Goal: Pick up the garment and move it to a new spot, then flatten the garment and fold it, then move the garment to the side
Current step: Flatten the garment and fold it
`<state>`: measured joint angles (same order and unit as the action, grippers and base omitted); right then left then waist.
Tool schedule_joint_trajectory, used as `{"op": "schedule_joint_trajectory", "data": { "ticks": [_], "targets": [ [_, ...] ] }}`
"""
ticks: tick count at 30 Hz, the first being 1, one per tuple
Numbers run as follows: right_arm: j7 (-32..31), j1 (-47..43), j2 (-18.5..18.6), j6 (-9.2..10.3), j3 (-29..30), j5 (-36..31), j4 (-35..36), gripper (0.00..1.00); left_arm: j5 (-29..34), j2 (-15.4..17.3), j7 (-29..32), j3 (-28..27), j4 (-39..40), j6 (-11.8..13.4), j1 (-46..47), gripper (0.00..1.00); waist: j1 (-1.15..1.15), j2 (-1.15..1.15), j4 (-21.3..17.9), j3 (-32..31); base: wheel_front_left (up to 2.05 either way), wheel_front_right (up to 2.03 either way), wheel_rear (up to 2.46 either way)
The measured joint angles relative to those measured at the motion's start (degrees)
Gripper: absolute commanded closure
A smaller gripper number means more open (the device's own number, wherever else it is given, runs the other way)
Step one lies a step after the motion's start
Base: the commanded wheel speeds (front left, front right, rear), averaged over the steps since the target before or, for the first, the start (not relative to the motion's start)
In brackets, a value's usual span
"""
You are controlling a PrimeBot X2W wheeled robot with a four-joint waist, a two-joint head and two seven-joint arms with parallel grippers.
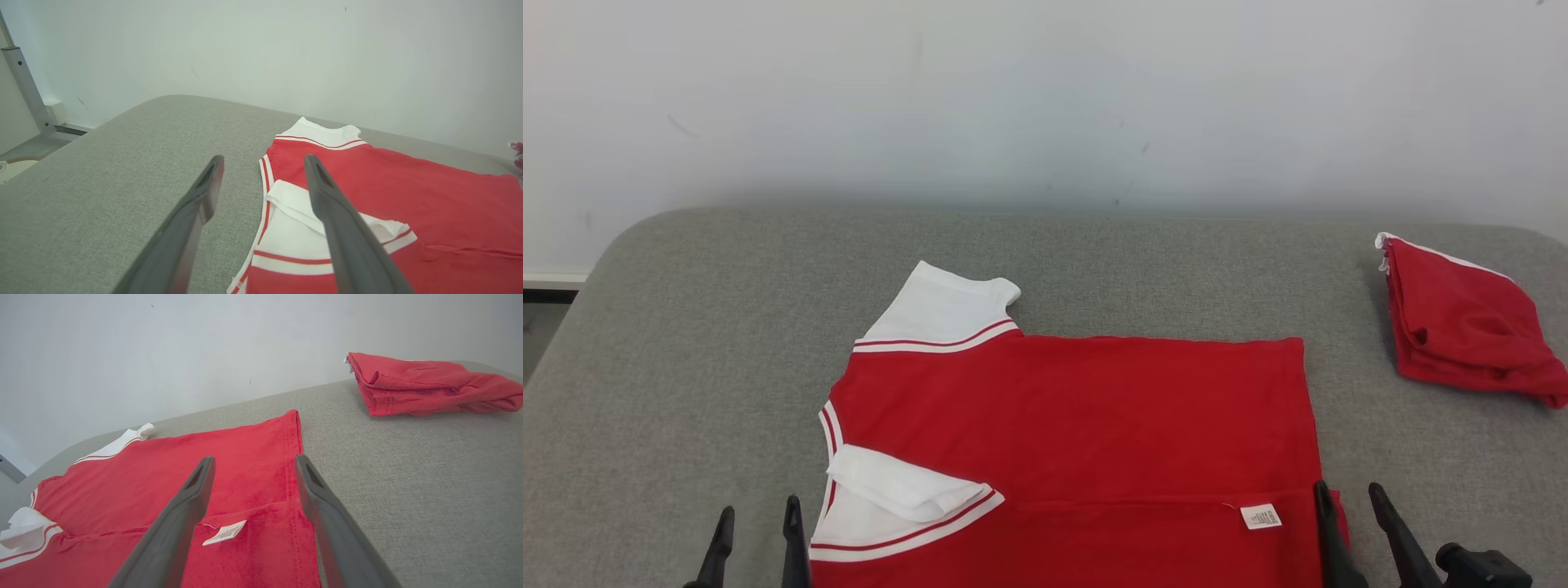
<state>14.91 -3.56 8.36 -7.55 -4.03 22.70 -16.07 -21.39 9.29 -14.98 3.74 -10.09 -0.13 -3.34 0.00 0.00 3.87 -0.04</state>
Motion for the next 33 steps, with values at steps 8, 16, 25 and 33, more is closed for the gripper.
{"op": "schedule_joint_trajectory", "data": {
  "ticks": [8, 16, 25, 33],
  "targets": [
    [0.2, -1.43, -3.76, 0.0, 4.08, -8.67, 5.72, 0.0, 7.35, -4.58, 0.0, -4.54, 0.59, -3.34, -1.33, 0.0, 0.0, 0.0, -0.33, 0.53, 0.0, 0.0, 0.0],
    [0.21, -2.48, -5.03, 0.0, 4.76, -10.07, 6.93, 0.0, 9.32, -5.98, 0.0, -6.55, -0.27, -5.0, -0.74, 0.0, 0.0, 0.0, -0.55, 1.82, 0.0, 0.0, 0.0],
    [0.21, 4.03, -5.28, 0.0, 2.99, -10.4, 6.02, 0.0, 8.77, -3.98, -0.05, -7.24, -6.72, -6.95, 10.76, 0.0, 0.0, 0.0, -2.85, 4.78, 0.0, 0.0, 0.0],
    [0.22, 14.63, -5.37, 0.0, -1.41, -10.03, 4.23, 0.0, 3.56, 4.78, 4.09, -4.44, -15.59, -7.28, 27.83, 0.0, 0.01, 0.0, -7.71, 9.38, 0.0, 0.0, 0.0]
  ]
}}
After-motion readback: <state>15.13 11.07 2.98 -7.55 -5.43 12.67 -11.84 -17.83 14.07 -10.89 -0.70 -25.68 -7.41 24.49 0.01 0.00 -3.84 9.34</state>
